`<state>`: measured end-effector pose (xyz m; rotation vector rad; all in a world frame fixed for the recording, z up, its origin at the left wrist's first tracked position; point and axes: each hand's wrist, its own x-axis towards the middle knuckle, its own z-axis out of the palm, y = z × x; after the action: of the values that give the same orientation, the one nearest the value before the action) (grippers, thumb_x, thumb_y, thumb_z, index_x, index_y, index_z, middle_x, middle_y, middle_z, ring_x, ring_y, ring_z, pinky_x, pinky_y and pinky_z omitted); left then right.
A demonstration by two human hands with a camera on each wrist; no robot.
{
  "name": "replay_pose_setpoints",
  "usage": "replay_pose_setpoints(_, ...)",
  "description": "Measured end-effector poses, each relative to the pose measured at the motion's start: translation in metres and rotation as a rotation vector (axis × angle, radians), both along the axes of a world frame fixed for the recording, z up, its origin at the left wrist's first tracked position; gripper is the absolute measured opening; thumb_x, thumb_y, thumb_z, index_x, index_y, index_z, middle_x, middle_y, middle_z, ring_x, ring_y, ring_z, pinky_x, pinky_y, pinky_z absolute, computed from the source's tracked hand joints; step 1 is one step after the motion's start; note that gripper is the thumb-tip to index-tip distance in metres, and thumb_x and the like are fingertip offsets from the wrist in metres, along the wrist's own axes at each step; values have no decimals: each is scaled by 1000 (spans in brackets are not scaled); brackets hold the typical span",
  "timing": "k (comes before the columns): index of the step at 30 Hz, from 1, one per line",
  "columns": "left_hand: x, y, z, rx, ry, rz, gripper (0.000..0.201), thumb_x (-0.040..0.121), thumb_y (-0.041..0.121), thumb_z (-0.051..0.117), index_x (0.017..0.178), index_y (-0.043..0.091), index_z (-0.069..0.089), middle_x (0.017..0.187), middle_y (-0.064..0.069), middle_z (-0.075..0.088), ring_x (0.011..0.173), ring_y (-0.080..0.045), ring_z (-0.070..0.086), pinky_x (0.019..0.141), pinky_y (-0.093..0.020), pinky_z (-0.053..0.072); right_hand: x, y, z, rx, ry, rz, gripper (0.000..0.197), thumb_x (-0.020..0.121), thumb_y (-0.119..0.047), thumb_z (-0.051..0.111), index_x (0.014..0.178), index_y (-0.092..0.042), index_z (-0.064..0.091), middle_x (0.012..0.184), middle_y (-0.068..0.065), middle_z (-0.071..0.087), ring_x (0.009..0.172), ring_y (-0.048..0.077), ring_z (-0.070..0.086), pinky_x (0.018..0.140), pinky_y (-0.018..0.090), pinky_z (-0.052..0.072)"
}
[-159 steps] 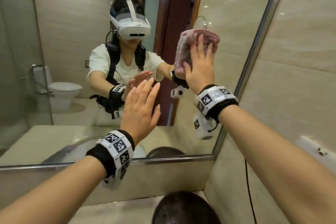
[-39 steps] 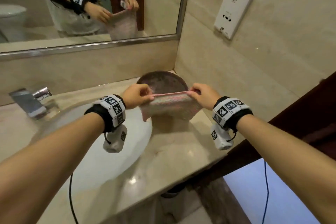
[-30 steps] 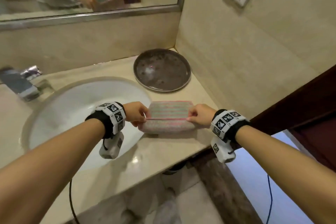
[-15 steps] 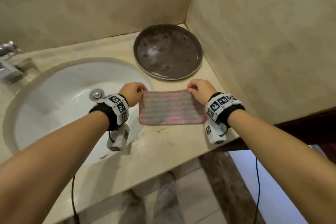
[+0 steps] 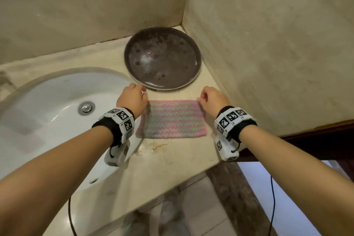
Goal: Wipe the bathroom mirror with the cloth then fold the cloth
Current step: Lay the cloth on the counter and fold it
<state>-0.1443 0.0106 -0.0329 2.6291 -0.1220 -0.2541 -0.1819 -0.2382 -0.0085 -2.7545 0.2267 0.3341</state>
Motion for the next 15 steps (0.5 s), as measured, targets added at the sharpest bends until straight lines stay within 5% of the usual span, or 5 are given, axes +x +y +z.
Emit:
replay_pose_setpoints(3,-4,-26,12,22,8,-219,22,94,24,47,110,12,56,114,-8,58,101,-27,56,86,-39,49,-18,-6,9,-87,195,-39,26,88,-40,56,86,-15,52,89,7,61,78,25,54,68,32,44)
replay_pose_setpoints(7,-17,-55,14,164,148,-457,26,91,31,51,113,20,57,114,-5,56,104,-26,56,89,-39,48,-37,2,5,43,223,-197,30,83,-39,66,94,-13,55,99,10,65,87,28,61,68,31,45)
replay_pose_setpoints(10,-24,-59,10,222,117,-474,29,90,34,52,117,25,55,117,-4,50,108,-27,54,89,-46,48,-37,15,0,127,275,-264,32,81,-32,70,99,-11,55,109,13,65,96,29,62,74,30,46)
replay_pose_setpoints(15,-30,-54,11,127,112,-461,31,92,28,52,121,18,54,122,-9,48,108,-30,54,94,-41,44,-39,24,-9,261,239,-353,11,86,-16,62,89,-14,52,100,13,63,95,31,62,79,33,51)
